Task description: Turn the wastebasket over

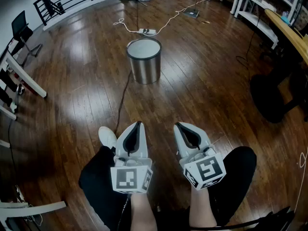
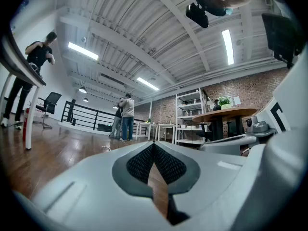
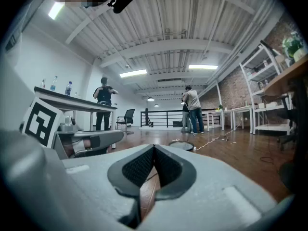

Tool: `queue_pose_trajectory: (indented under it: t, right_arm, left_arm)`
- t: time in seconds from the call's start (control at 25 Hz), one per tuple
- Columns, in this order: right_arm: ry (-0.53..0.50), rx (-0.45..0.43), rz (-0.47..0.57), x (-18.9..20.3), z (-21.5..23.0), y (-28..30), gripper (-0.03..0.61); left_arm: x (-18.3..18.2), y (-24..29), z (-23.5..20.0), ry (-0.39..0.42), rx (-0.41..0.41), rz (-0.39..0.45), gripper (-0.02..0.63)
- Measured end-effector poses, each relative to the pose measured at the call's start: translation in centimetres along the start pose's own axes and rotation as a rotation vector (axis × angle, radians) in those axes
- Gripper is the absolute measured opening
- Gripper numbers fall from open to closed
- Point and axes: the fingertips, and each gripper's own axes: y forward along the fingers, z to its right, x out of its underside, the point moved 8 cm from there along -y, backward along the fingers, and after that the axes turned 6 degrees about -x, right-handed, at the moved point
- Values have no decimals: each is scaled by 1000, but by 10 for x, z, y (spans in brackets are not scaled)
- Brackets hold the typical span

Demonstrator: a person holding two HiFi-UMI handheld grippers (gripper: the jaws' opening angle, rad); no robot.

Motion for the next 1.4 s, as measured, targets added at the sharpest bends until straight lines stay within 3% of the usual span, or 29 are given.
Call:
queue_pose_trajectory:
  t: [0.16,0.52,0.84,1.04,1.4]
  right_arm:
    - [-86,-39,25,-15,23,27,-8]
    - [-167,-126,79,-65,86,78,-8]
    - [-140,-187,56,-54,150,123,-8]
    - [-158,-228,71,-71,199,180,-8]
    - [-187,-416,94,-87,272,296,-8]
  left_arm:
    - [-8,37,-13,25,-21,25,15]
    - [-37,109,-20,100,-36,89,15]
    - [-28,184,-6,107,-81,89,15]
    - [-27,245,-21,121,-121,85,15]
    - [-28,332,-56,159,-306,115,15]
